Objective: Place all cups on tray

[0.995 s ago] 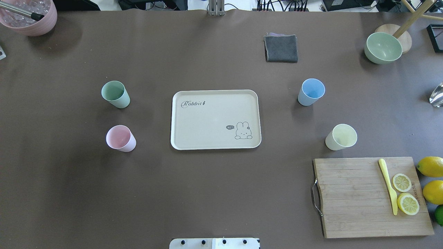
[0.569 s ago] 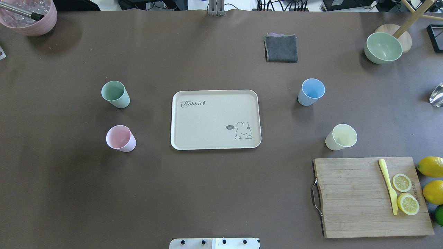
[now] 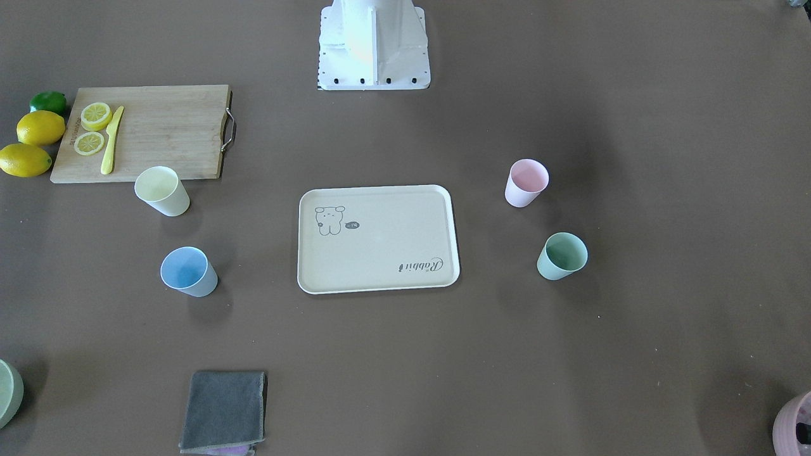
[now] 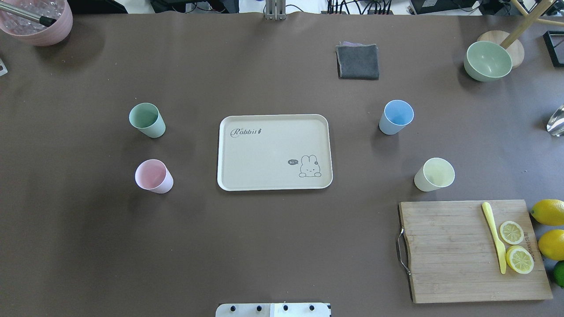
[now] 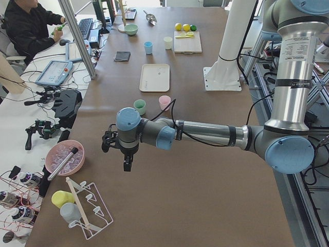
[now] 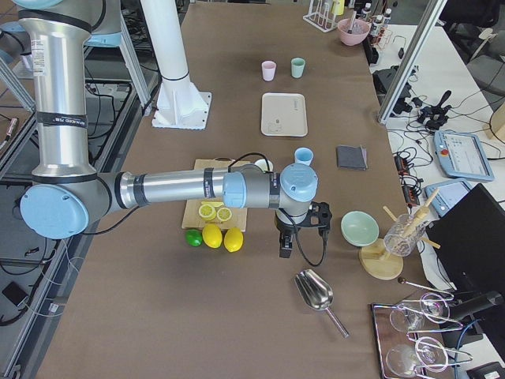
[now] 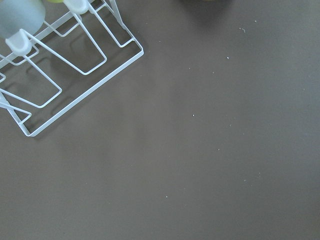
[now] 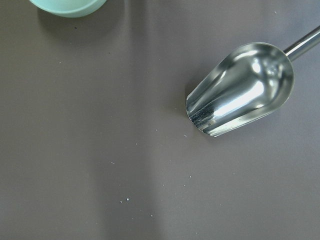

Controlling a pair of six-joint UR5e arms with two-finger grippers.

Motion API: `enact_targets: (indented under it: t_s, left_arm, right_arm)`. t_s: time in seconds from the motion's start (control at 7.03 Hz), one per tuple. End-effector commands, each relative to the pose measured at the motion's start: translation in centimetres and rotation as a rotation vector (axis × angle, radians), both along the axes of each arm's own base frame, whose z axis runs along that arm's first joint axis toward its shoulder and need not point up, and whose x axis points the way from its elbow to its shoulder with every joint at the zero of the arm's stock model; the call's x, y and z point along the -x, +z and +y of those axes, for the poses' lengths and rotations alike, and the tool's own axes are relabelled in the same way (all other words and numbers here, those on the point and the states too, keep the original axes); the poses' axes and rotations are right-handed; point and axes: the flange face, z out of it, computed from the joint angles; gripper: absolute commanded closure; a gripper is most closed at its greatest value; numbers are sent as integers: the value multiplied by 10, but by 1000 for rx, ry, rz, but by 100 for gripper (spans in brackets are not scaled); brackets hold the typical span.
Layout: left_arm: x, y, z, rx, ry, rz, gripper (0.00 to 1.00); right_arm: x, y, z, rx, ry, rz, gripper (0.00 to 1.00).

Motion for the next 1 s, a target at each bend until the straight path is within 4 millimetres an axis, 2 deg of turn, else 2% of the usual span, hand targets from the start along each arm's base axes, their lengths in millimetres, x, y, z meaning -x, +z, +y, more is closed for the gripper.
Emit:
enact_targets:
  t_s: [0.0,0.57,0.71,0.85]
  left_arm:
    - [0,-1,0,-2,-1,1,2]
    - [-1,-13,-5,-25,1,4,2]
    - [-2,-19,-5,-40,6,13,2]
    - [-4,-28,-10,-58,7,6,2]
  right_arm:
    - [0,0,0,-1,-1,0,0]
    - [2,-9,-1,-50,-7,-2,0]
    - [7,-19,-10,-67,-11,0,0]
    - [27,-46,-32,-105,-34,-2,0]
